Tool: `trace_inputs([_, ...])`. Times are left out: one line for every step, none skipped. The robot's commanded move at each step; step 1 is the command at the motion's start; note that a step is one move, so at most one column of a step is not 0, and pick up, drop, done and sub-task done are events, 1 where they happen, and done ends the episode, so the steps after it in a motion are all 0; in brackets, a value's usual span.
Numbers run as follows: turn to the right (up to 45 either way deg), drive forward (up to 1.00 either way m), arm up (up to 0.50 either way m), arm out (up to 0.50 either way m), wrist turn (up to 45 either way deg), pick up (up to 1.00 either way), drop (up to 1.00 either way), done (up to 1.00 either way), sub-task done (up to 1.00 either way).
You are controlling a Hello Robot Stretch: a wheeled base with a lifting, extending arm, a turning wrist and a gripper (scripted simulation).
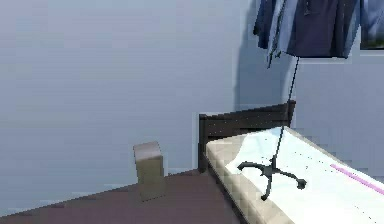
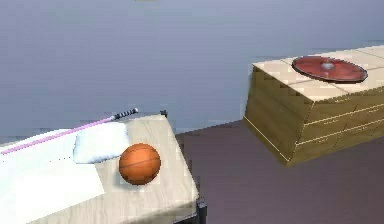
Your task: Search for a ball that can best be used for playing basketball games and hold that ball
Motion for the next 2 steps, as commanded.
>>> trace_inputs([-15.0, 0.00, 0.00, 0.00, 0.0, 0.00, 0.00, 0.00, 0.00])
trace_inputs([0.0, 0.00, 0.50, 0.00, 0.0, 0.00, 0.00, 0.00, 0.00])
